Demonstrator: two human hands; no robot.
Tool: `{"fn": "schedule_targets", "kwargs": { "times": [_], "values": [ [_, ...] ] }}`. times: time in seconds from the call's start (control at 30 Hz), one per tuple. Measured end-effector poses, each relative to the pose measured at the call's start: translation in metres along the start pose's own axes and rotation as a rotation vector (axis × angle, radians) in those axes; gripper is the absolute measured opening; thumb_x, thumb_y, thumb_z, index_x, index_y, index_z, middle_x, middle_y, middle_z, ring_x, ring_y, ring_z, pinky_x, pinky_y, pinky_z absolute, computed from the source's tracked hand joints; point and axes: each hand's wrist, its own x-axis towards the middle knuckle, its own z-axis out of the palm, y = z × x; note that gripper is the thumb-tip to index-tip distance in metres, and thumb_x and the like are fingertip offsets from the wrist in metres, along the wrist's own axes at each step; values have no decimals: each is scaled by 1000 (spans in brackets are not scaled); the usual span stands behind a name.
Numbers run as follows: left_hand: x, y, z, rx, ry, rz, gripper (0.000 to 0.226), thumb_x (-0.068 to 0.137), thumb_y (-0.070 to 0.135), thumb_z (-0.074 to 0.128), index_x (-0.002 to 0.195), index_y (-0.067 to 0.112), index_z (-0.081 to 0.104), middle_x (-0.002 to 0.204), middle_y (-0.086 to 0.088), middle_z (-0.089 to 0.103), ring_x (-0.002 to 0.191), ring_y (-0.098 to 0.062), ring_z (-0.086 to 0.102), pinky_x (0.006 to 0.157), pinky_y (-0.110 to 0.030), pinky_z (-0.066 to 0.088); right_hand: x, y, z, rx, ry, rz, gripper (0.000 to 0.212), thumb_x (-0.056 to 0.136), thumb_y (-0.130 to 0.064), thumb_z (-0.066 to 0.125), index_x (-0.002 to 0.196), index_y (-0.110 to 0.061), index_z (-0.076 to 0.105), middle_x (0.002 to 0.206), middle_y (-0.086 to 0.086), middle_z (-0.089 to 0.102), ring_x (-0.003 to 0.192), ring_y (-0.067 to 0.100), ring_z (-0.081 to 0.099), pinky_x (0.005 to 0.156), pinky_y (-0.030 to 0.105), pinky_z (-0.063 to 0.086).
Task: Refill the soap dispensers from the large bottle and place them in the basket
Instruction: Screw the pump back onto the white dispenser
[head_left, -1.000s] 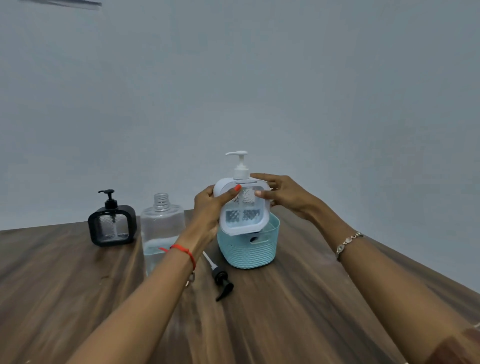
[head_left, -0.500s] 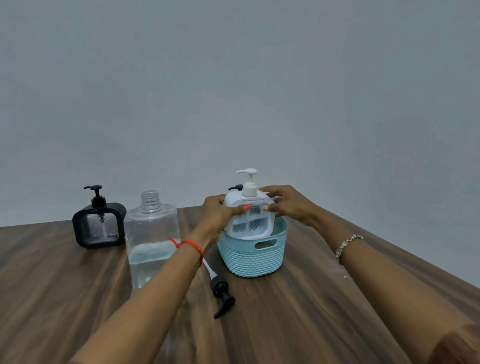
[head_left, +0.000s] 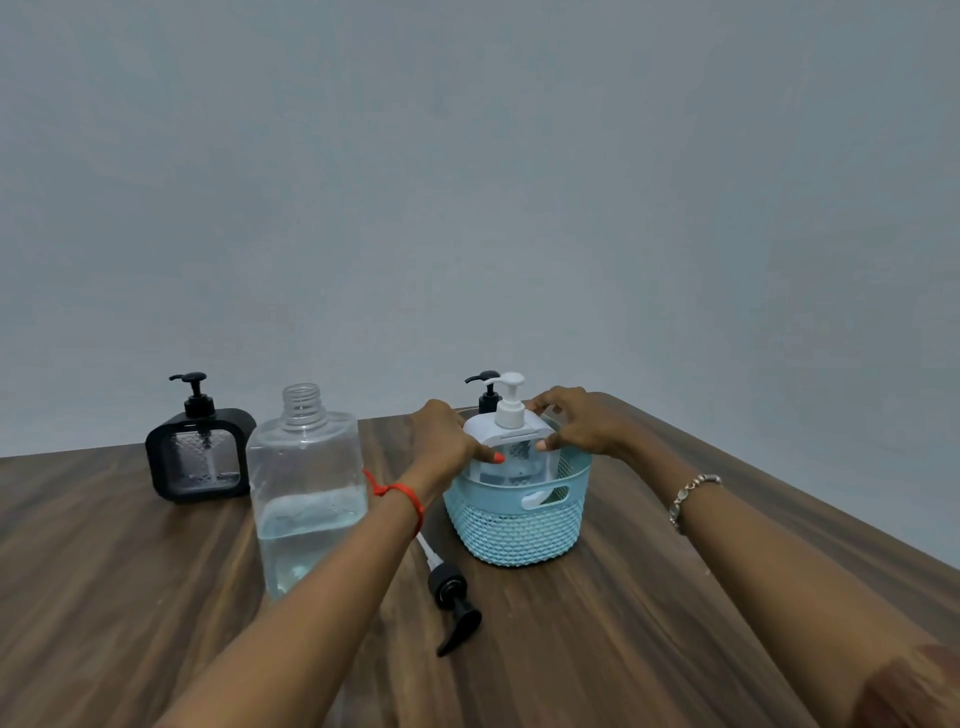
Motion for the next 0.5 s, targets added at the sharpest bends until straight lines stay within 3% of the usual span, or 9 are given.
{"fn": "schedule_targets", "kwargs": {
  "times": [0.17, 0.33, 0.5],
  "values": [
    [7, -2, 0, 59, 5, -10, 45, 52, 15, 90, 80, -11, 67, 68, -15, 50, 62, -18, 40, 47, -24, 26, 6, 5, 6, -25, -7, 30, 47, 77, -18, 72, 119, -19, 52, 130, 11, 44, 120, 24, 40, 96, 35, 36],
    [11, -4, 4, 125, 14, 17, 44, 54, 12, 89, 55, 3, 45, 56, -4, 38, 51, -11, 32, 44, -22, 24, 10, 9, 8, -31, -6, 15, 46, 78, -19, 72, 119, -18, 52, 128, 12, 45, 118, 24, 40, 95, 33, 35],
    [14, -9, 8, 163, 25, 58, 51, 57, 11, 86, 50, 10, 36, 56, -1, 33, 50, -9, 26, 42, -18, 20, 10, 10, 11, -18, -15, -2, 46, 79, -19, 71, 121, -19, 51, 127, 11, 45, 117, 23, 40, 91, 29, 34]
  ]
}}
